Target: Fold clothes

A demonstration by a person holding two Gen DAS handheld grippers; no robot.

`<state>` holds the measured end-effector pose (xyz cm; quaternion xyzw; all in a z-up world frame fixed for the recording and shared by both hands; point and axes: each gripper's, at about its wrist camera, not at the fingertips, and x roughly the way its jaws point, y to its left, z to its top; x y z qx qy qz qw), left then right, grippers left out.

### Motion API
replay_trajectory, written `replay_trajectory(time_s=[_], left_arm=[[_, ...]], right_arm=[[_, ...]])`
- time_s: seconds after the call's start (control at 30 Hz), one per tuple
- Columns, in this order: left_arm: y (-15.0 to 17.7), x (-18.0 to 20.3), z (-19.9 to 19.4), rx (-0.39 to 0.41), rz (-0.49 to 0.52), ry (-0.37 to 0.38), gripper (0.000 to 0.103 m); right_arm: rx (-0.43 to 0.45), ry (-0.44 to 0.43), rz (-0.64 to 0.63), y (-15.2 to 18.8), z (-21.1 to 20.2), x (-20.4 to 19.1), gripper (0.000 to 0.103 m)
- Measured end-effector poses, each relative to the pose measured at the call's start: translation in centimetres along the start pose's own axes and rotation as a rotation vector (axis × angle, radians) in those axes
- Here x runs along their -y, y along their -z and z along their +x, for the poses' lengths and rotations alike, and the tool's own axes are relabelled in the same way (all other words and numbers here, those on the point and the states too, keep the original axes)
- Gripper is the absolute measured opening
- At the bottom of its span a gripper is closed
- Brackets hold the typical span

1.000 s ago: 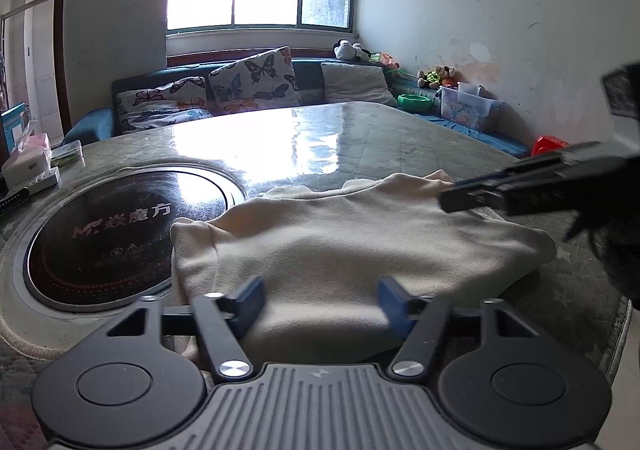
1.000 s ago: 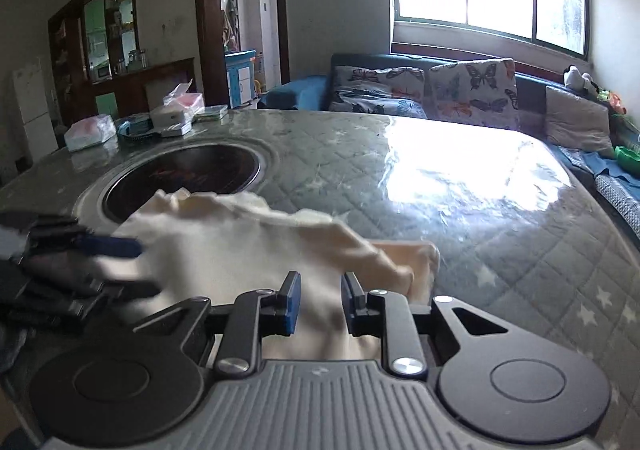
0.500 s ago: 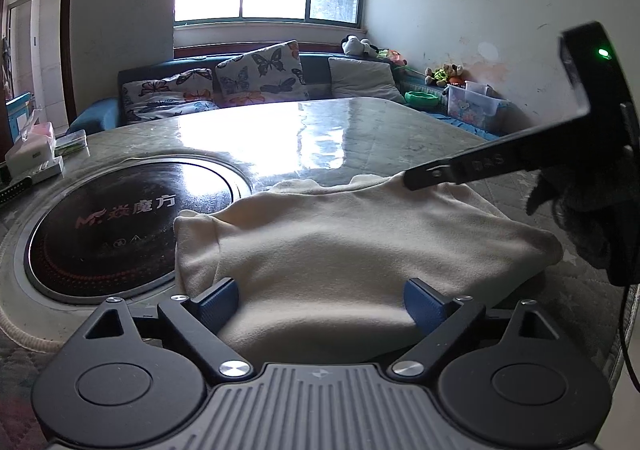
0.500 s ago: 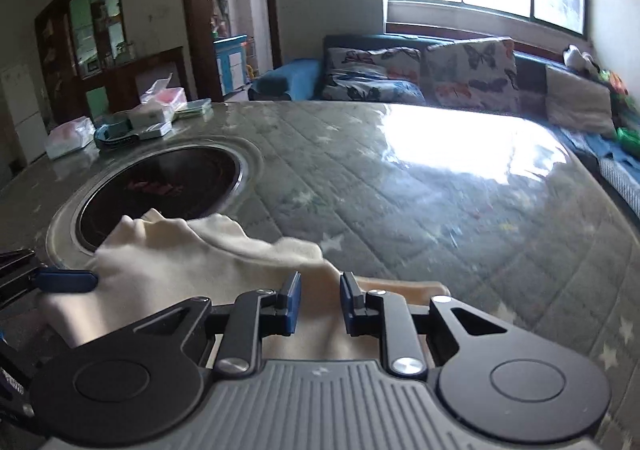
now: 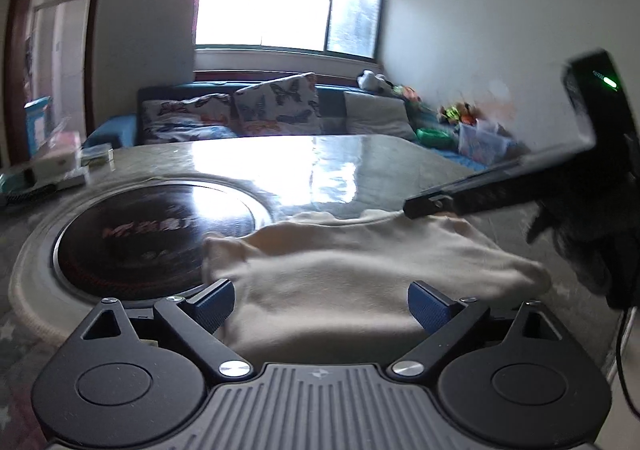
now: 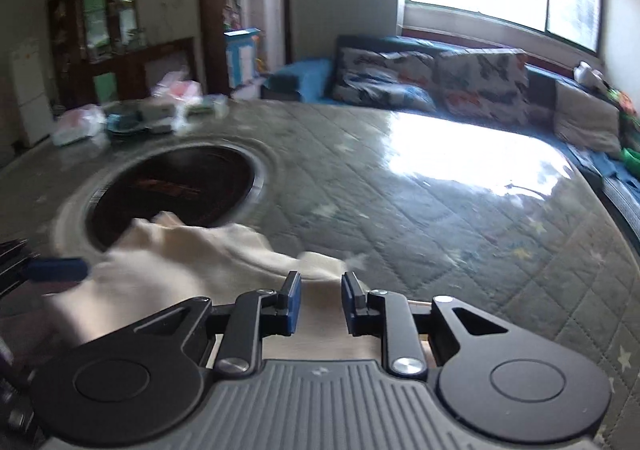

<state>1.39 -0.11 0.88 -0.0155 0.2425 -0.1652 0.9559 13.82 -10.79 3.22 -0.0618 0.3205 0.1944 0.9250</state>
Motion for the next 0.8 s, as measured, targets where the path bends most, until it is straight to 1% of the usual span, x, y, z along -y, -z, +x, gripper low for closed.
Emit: replay_trajectory(time_s=[0.1,0.17,0.2,0.23,0.27,0.3,0.33,0.37,0.43,0.5,0.63,0.73,0.8], left_arm=[[-0.1,-0.8,-1.1,0.012,-0.041,-0.030,0.091],[-0.2,-1.4,-1.3,0.006,-0.067,-0.064,0.084],[-0.2,-1.7,-1.2,-0.002,-0.077,-0.084,0.081],[-0.2,-2.1,-1.1,-0.011,-0.087,-0.104,0.076],[-0.1,-2.5,-0.9,-0.029,-0.101,-0.114,0.070],[0.0,-2.9,-0.7,-0.047,-0.116,-0.124,0.067],[0.2,-3.2,-0.5,-0.063,-0.129,-0.130,0.061],[0.3,-3.4,-0.3,-0.076,-0.130,-0.136,0.059],[0.5,-3.5,0.0,-0.097,-0.122,-0.145,0.058],[0.6,-3.3,0.0,-0.101,-0.107,-0.145,0.058],[0.9,-3.3,0.1,-0.106,-0.104,-0.149,0.060],[1.0,-3.3,0.1,-0.099,-0.111,-0.149,0.060],[1.0,-3.3,0.1,-0.098,-0.107,-0.150,0.060]], right_arm=[[0.008,-0.061,-0.063,0.0,-0.7,-2.3,0.026],[0.008,-0.104,-0.098,0.1,-0.8,-3.8,0.027],[0.005,-0.125,-0.106,0.2,-0.6,-4.6,0.027],[0.001,-0.143,-0.116,0.3,-0.3,-5.3,0.027],[-0.004,-0.157,-0.129,0.4,0.0,-6.0,0.027],[-0.009,-0.166,-0.146,0.5,0.3,-6.6,0.027],[-0.015,-0.175,-0.162,0.6,0.7,-7.2,0.026],[-0.020,-0.184,-0.178,0.7,1.0,-7.8,0.026],[-0.036,-0.175,-0.198,1.0,2.0,-8.4,0.026],[-0.052,-0.163,-0.205,1.2,2.8,-8.6,0.026],[-0.081,-0.173,-0.153,0.5,3.4,-7.7,0.028],[-0.063,-0.163,-0.161,-0.2,3.1,-7.9,0.026],[-0.069,-0.164,-0.154,-0.9,3.9,-8.0,0.024]])
